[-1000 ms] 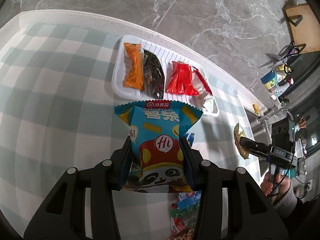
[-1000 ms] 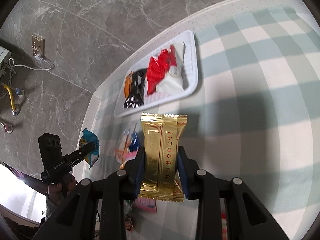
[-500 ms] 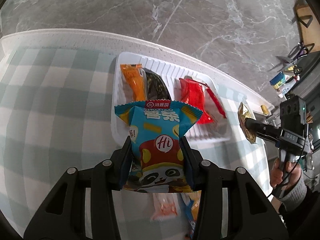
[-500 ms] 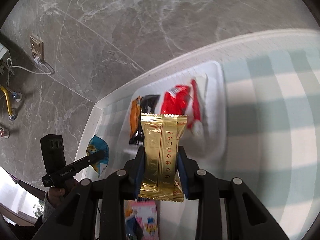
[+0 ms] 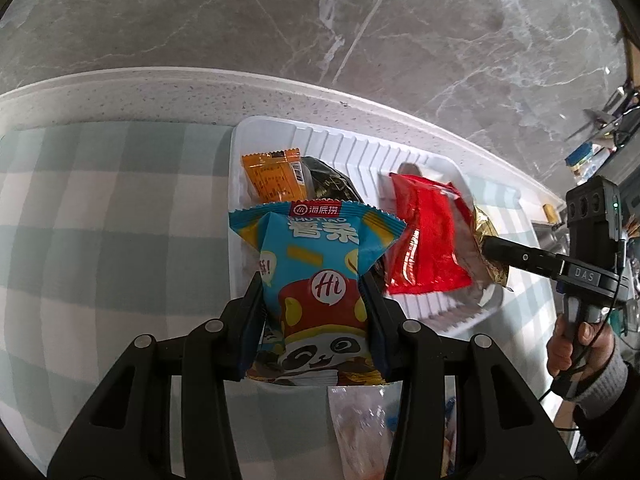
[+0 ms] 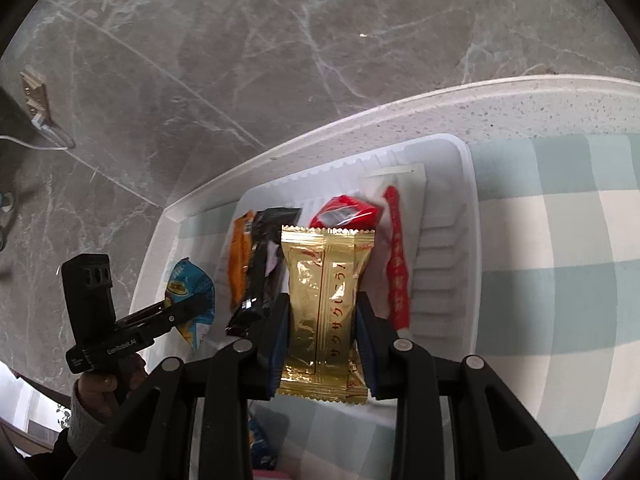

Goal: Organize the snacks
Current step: 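Release the panda packet and gold wrapper into the white tray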

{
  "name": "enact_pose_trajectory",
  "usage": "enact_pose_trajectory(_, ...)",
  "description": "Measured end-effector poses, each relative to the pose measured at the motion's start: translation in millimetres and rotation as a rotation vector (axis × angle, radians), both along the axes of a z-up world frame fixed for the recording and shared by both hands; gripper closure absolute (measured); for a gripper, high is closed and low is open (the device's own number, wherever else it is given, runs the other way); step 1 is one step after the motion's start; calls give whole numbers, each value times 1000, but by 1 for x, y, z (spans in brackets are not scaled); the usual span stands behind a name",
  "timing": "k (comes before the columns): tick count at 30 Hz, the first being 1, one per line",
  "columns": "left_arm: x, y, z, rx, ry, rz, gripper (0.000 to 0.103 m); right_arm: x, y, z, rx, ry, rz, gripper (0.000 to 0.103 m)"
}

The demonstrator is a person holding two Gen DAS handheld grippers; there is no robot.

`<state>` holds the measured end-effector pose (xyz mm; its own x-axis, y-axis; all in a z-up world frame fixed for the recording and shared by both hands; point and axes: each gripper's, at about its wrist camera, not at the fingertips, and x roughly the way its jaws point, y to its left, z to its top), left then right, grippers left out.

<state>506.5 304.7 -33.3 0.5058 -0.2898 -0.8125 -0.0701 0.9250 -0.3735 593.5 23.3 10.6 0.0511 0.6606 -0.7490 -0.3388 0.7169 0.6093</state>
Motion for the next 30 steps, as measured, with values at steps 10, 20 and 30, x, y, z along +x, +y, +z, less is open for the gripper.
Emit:
enact_pose_trajectory(10, 35, -8, -19, 85, -3, -9, 61, 6, 5, -10, -89, -55, 16, 70)
enact_pose_trajectory(20, 50, -28, -22, 182, 24, -37, 61, -5, 14, 6, -147, -158, 69, 58)
enact_pose_trajectory(30, 41, -21, 2, 194, -22, 1, 55, -20, 11, 32, -131, -232, 89, 47)
